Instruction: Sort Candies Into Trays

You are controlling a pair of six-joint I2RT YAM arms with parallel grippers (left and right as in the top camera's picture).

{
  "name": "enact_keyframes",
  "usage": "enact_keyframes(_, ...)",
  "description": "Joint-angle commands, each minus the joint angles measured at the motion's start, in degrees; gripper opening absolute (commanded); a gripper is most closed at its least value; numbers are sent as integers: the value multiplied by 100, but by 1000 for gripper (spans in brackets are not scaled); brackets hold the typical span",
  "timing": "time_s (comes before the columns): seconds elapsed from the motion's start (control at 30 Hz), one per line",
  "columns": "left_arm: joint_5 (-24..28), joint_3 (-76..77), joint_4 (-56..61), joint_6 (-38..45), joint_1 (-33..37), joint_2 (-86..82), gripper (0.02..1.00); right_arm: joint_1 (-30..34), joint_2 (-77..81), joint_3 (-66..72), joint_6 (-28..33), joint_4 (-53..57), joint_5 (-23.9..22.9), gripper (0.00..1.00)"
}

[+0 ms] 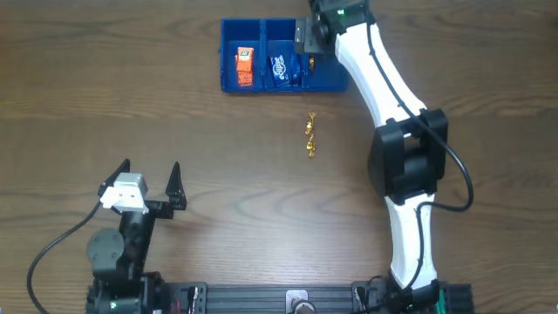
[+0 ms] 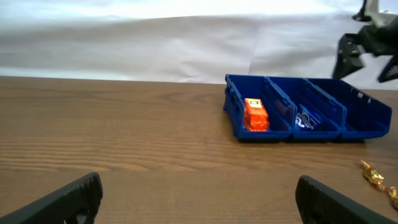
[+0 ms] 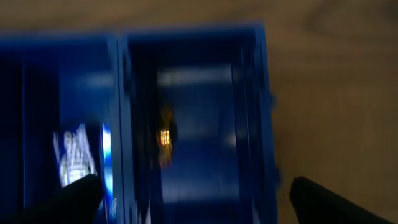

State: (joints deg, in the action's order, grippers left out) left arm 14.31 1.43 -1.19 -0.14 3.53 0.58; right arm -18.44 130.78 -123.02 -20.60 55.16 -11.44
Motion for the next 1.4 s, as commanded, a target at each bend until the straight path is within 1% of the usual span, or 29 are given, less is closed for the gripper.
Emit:
enact_keyframes(0.03,120,-116,-181,-2,-22,-35,998,-393,-1010,-87,-413,1226,127,998)
enact_keyframes(0.13,118,-116,-181,-2,-22,-35,998,-638,-1058,-70,-662,2247,219,998)
enact_keyframes(0.2,120,-116,-181,-2,-22,-35,998,-789,-1025,184,-660,2450,415,998)
enact_keyframes(0.33,120,-116,-181,-2,-22,-35,998,-1054,-1023,1150,-664,2295,772,998)
enact_keyframes(0.5,120,-116,-181,-2,-22,-35,998,-1080,-1023,2588,-682,1639,1178,1000)
enact_keyframes(0.57,120,-116,-181,-2,-22,-35,998,-1080,-1023,2900,-820,1443,1180,1000)
enact_keyframes(0.7,120,-116,-181,-2,-22,-35,998,-1080,-1023,3099,-946,1309,1176,1000)
enact_keyframes(0.77,120,-116,-181,-2,-22,-35,998,-1080,-1023,3215,-946,1169,1182,1000)
enact_keyframes(0.93,120,-116,-181,-2,-22,-35,998,-905,-1023,3394,-944,708,1377,1000)
enact_keyframes(1.2,120,-116,-181,-2,-22,-35,998,-713,-1023,3705,-942,422,1375,1000)
enact_keyframes(1.4,120,-116,-181,-2,-22,-35,996,-710,-1023,3757,-940,267,1370,998)
